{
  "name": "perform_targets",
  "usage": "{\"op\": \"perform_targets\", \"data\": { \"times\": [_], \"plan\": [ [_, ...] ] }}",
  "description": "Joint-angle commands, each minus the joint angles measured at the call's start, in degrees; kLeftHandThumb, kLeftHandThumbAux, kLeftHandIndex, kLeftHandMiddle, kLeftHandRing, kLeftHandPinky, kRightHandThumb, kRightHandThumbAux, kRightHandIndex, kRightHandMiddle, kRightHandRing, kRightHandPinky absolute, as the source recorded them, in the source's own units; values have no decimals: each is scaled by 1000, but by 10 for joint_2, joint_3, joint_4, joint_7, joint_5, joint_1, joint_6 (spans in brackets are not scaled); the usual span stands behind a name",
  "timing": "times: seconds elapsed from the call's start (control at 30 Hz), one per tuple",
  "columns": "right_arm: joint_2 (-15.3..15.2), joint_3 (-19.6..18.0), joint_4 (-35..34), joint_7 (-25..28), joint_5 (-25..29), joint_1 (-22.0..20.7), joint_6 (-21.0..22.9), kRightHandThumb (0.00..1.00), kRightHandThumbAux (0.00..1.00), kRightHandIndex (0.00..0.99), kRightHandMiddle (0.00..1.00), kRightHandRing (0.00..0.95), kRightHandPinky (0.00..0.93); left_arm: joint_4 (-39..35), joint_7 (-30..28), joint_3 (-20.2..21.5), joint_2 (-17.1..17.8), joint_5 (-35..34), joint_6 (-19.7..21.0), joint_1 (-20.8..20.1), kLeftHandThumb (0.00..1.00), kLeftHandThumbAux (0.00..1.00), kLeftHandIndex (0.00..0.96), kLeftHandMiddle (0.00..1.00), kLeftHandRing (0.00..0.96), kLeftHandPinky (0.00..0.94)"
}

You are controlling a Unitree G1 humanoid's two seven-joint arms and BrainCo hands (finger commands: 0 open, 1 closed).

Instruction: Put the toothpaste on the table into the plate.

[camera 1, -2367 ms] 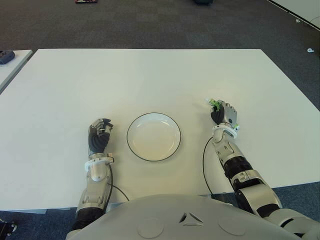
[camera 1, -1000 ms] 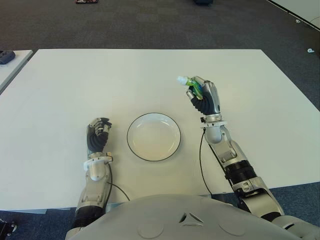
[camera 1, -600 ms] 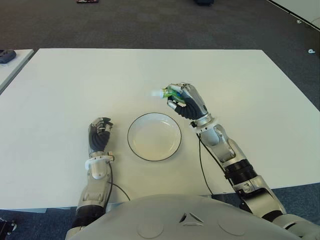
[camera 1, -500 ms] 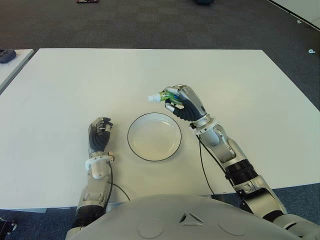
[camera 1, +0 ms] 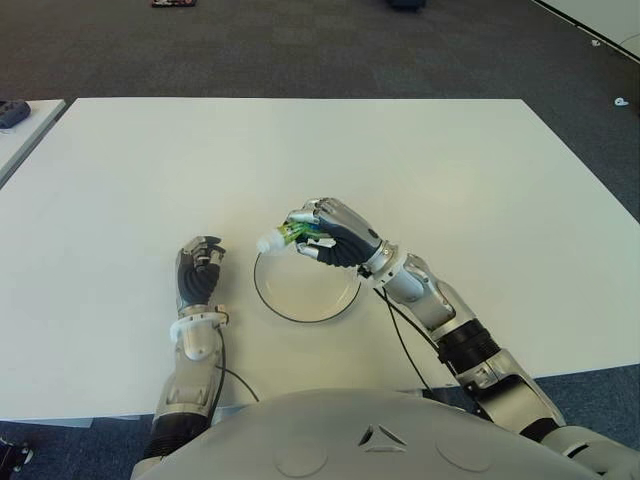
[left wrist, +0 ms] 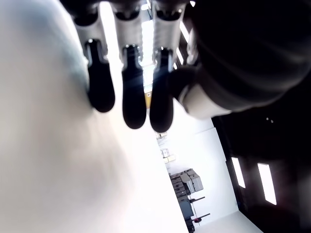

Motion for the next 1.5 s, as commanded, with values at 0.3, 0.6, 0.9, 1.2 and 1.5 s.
{"op": "perform_targets", "data": {
  "times": [0.3,0.6,0.9,1.2,1.5],
  "plan": [
    [-1,18,26,50,-26,-2,17,712,719,439,823,836,862,9,-1,-1,3,6,19,13,700,721,426,519,510,480],
    [-5,29,1,71,-80,13,76,710,720,440,836,842,856,13,9,0,5,17,17,13,700,721,426,525,520,499],
    [-8,33,-14,54,-143,24,123,700,719,427,677,695,706,22,4,4,6,10,15,8,700,722,425,523,528,502],
    [-40,47,-35,96,-186,5,144,436,565,146,114,102,110,25,3,4,10,12,9,6,700,722,426,526,533,507],
    [-55,42,-72,93,-211,13,165,394,325,4,3,3,3,30,5,4,13,13,6,4,700,722,426,529,524,467]
  ]
}}
